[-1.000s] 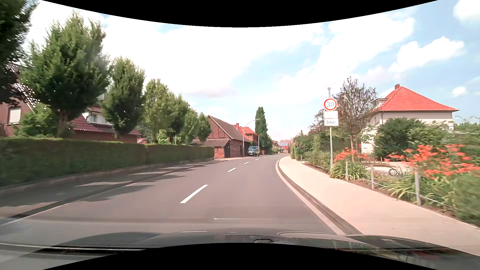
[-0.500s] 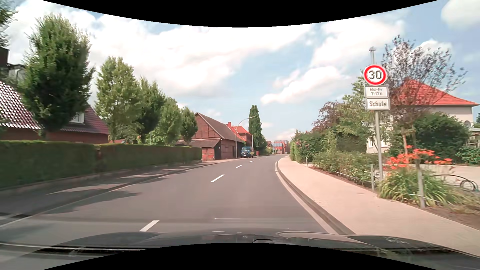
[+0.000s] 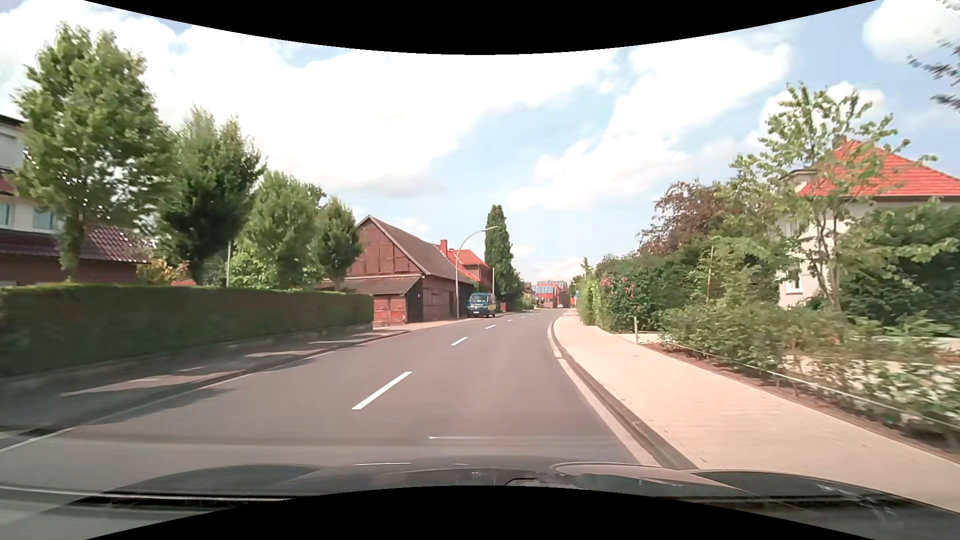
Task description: Follow the waypoints while adhering to traffic rules and regulations
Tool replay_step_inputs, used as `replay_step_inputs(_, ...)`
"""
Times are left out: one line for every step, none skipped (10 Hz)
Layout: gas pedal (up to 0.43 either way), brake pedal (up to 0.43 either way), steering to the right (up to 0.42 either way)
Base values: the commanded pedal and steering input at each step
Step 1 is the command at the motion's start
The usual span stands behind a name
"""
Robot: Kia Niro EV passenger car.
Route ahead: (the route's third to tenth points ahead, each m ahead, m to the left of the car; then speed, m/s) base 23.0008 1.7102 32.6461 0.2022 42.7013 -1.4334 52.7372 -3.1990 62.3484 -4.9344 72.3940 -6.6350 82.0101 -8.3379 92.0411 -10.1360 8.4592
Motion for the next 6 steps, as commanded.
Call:
replay_step_inputs(0.110,0.000,0.015)
replay_step_inputs(0.110,0.000,0.013)
replay_step_inputs(0.110,0.000,0.013)
replay_step_inputs(0.110,0.000,0.014)
replay_step_inputs(0.110,0.000,0.014)
replay_step_inputs(0.110,0.000,0.015)
